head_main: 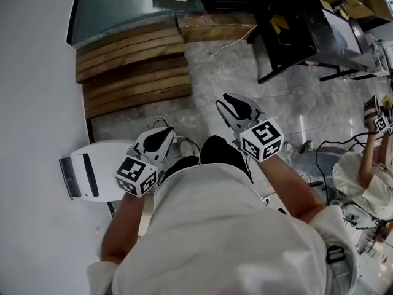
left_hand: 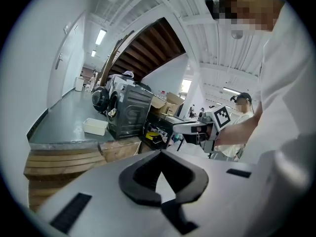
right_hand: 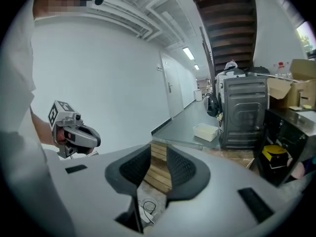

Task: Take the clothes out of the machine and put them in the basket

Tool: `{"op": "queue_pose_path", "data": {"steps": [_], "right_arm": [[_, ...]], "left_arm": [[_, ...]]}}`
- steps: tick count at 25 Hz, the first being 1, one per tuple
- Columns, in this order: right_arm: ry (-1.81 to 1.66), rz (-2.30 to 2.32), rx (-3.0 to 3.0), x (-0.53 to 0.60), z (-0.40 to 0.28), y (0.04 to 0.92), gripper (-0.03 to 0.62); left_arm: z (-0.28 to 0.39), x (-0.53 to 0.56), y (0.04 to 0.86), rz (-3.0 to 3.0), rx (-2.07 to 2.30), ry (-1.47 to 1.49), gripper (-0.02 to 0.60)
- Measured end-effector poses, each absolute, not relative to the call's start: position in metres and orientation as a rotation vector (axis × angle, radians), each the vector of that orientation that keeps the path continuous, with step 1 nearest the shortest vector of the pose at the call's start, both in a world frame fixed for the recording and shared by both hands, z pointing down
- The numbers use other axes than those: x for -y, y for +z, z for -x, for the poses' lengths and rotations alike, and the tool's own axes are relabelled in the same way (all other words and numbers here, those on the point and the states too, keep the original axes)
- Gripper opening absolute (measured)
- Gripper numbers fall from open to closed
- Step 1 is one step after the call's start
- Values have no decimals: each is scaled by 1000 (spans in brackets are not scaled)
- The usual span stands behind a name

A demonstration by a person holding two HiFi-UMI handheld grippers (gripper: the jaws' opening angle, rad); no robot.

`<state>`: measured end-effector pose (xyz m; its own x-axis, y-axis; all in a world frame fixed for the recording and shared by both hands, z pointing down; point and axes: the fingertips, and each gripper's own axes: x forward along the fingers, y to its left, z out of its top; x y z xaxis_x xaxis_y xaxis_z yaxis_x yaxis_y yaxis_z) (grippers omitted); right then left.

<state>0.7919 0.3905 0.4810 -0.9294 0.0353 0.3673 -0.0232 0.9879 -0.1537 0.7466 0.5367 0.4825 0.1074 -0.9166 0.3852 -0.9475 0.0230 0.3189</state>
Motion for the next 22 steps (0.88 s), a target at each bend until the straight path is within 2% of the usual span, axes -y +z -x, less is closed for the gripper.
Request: {"op": "queue_pose_path", "data": {"steps": [9, 15, 22], "right_arm": [[221, 17, 2750, -367, -701, 489, 81], [238, 97, 2725, -347, -613, 501, 81], [295, 127, 2687, -275, -488, 511, 81]], "left_arm": [[-655, -520, 482, -1858, 1869, 31, -5], [-579, -496, 485, -1807, 1897, 22, -5], [-458, -430, 482, -1758, 1897, 54, -5]]}}
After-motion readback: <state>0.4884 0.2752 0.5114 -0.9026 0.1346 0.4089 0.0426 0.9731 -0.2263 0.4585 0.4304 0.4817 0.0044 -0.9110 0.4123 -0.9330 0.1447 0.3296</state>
